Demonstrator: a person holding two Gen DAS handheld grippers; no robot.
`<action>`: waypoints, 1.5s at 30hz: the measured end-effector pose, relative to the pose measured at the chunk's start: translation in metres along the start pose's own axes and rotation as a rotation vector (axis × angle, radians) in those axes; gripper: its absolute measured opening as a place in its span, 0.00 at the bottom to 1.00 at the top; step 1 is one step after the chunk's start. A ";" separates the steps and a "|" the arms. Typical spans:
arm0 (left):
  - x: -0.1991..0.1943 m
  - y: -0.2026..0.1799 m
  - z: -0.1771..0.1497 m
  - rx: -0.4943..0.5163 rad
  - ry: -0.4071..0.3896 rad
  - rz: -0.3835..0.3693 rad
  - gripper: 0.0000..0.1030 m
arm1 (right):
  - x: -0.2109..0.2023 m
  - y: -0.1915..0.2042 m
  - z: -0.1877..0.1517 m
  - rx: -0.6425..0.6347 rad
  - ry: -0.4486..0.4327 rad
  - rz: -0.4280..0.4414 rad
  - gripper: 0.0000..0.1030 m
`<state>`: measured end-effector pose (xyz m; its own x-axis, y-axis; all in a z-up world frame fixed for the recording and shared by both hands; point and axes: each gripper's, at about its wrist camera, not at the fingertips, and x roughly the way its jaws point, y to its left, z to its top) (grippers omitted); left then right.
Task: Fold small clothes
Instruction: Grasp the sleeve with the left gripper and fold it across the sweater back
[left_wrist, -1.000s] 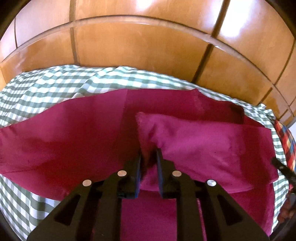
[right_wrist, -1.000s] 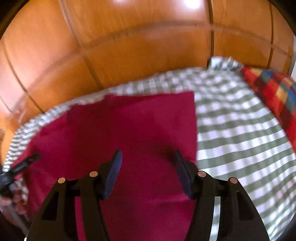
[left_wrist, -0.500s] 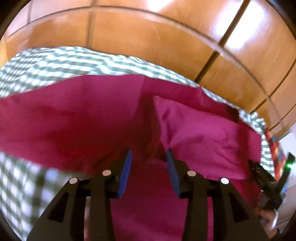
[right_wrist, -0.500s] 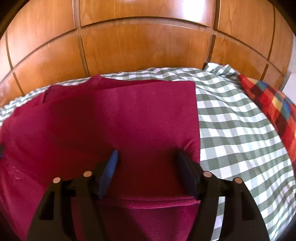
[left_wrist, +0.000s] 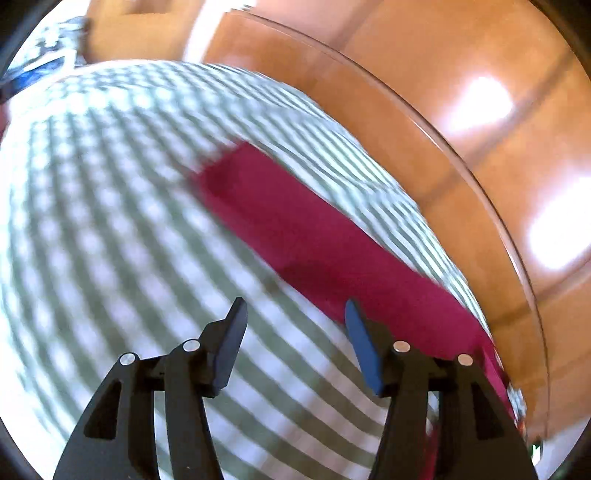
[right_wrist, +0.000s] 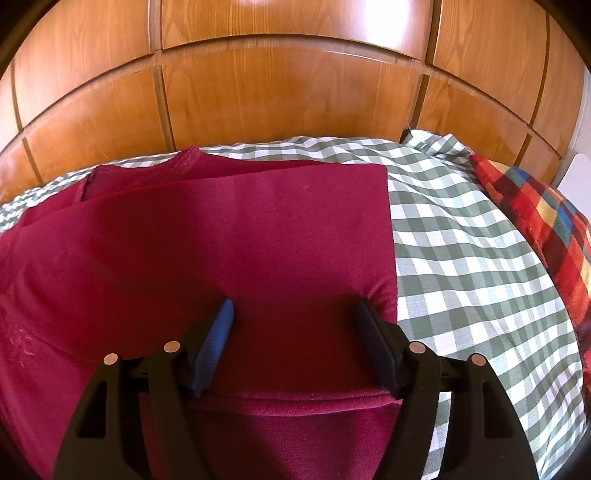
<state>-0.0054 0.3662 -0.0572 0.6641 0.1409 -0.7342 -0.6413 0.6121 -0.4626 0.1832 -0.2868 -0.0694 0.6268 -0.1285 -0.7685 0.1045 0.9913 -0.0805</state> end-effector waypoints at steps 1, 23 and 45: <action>0.002 0.014 0.012 -0.042 -0.010 0.012 0.52 | 0.000 0.001 0.000 -0.002 -0.001 -0.008 0.68; 0.054 -0.014 0.083 0.011 0.005 0.107 0.05 | -0.001 0.002 -0.001 -0.012 -0.006 -0.034 0.72; 0.045 -0.303 -0.170 0.719 0.219 -0.323 0.15 | -0.002 -0.002 0.000 0.015 -0.005 -0.001 0.72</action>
<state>0.1535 0.0549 -0.0351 0.6358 -0.2373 -0.7345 0.0210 0.9565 -0.2909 0.1814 -0.2890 -0.0680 0.6308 -0.1299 -0.7650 0.1171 0.9905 -0.0716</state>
